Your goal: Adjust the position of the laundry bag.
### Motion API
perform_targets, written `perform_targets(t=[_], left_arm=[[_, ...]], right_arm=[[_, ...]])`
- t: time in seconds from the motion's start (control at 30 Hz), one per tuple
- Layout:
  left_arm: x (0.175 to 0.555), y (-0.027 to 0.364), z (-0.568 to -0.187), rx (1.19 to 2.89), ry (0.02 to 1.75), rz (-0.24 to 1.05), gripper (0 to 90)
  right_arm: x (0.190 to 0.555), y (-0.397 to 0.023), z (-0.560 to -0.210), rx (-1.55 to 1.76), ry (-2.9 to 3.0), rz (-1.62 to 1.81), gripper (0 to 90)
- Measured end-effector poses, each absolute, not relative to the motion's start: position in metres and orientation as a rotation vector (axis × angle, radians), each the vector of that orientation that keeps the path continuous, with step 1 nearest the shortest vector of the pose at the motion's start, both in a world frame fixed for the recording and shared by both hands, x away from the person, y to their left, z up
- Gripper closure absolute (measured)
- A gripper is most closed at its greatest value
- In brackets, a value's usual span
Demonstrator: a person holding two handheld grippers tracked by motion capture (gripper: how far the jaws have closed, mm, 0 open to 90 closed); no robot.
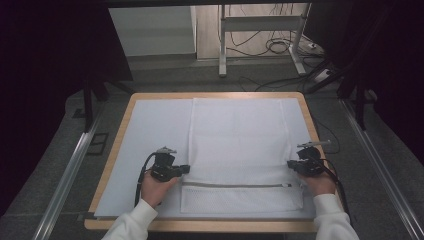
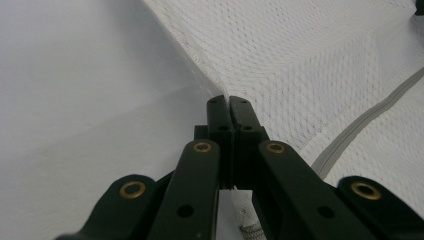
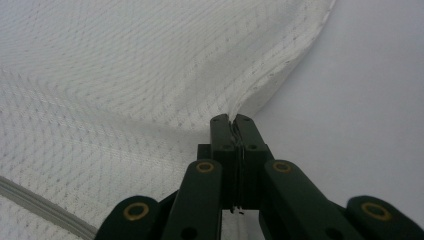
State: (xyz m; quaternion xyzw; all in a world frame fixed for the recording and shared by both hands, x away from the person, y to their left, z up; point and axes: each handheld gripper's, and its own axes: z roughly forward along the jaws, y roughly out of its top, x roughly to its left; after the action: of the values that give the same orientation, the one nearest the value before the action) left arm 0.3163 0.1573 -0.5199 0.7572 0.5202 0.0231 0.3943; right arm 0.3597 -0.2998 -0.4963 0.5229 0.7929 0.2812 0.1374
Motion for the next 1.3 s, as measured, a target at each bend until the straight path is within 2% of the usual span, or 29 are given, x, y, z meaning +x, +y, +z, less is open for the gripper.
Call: perform_targets(t=[1.3], left_arm=[[0.305, 0.203, -0.523, 1.867, 1.403, 0.082, 89.8]], right_arm=[[0.361, -0.258, -0.499, 1.427, 2.361, 0.835, 88.1]])
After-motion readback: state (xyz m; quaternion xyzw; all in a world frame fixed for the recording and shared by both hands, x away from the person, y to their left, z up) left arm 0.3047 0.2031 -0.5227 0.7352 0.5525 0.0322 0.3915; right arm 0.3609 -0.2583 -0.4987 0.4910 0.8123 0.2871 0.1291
